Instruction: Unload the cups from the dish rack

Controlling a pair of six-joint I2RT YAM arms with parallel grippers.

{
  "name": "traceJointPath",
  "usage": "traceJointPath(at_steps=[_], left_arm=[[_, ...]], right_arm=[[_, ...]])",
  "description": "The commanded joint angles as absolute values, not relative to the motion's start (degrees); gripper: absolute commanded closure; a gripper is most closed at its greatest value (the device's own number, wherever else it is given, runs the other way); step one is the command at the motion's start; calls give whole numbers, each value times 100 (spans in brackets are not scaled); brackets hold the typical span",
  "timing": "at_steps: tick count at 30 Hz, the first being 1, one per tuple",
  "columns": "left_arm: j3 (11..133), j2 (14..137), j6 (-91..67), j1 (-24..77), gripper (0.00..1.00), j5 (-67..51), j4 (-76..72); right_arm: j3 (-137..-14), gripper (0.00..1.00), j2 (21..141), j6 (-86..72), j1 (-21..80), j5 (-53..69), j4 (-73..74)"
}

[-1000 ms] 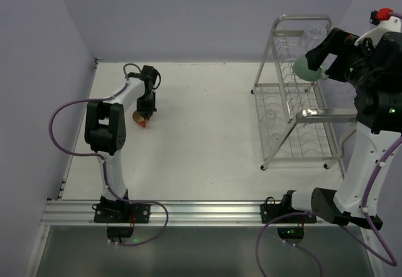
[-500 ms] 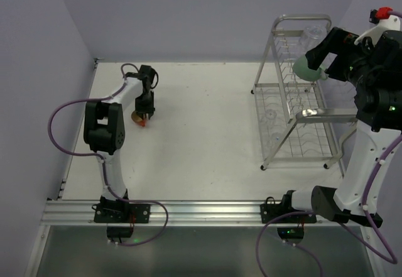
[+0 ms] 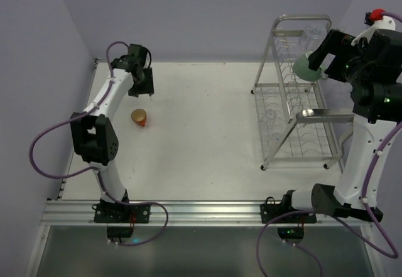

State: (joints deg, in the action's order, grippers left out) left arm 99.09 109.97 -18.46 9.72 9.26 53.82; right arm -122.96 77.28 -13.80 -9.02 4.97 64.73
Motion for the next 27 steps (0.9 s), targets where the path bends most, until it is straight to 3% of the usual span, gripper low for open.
traceJointPath(at_steps=[1,13,27], left_arm=[[10590,10293,-1951,976,45,696,5432],[10204,9334,-2487,1213,30,-1843,3517],[10336,9633,-2479,1441,29,-2241,3164]], right_arm=[[-12357,1,7874,-1213,-897,141,6442],[-12990,1,8955,-949,-791,211,6749],[-12964,1,9387,-800,-457,-395,6873]])
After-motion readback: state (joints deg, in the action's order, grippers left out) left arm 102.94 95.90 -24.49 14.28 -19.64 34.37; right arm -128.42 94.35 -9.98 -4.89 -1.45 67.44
